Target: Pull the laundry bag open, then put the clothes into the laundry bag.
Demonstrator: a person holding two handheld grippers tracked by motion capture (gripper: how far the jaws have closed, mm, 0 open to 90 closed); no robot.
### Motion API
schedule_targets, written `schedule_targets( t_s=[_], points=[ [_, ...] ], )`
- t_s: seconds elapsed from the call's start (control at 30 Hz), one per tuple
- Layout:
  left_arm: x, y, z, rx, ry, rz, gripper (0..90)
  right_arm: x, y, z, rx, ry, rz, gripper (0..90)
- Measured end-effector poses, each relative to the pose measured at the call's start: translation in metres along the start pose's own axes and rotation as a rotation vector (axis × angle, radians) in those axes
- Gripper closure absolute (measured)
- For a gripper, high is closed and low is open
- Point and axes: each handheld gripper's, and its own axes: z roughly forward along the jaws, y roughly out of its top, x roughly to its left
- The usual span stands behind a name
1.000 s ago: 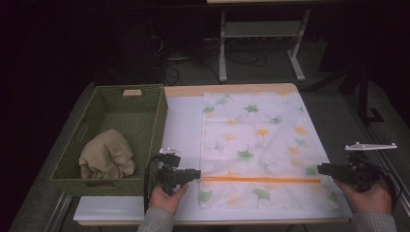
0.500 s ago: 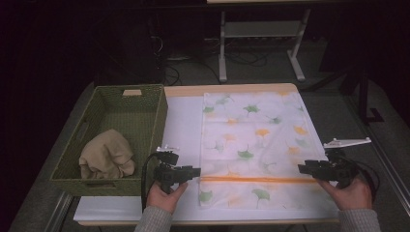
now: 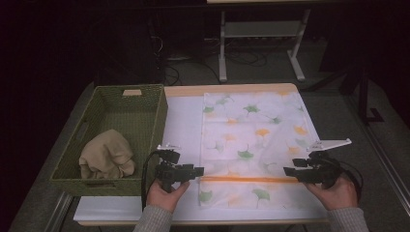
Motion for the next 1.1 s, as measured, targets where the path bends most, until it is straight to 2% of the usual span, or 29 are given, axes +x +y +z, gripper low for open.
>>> schedule_targets(
  t_s=[0.1,0.37,0.63,0.83,1.03,1.1],
  points=[
    [-0.001,0.002,-0.001,-0.001,-0.007,0.001,46.7,0.003,0.002,0.004,0.005,0.016,-0.014,46.2],
    [-0.002,0.012,-0.002,0.006,-0.032,0.024,44.5,0.008,0.011,0.017,0.003,0.044,-0.09,43.5],
    [-0.006,0.02,-0.007,0.017,-0.063,0.041,37.8,0.017,0.016,0.025,-0.032,0.037,-0.231,40.3],
    [-0.008,0.03,-0.015,0.041,-0.08,0.057,34.0,0.019,0.019,0.033,-0.007,0.069,-0.27,39.4],
    [-0.005,0.043,-0.028,0.054,-0.094,0.055,31.7,0.017,0.022,0.038,0.002,0.082,-0.27,38.9],
    [-0.001,0.047,-0.032,0.07,-0.13,0.039,26.6,0.016,0.023,0.039,0.006,0.087,-0.265,38.8]
  ],
)
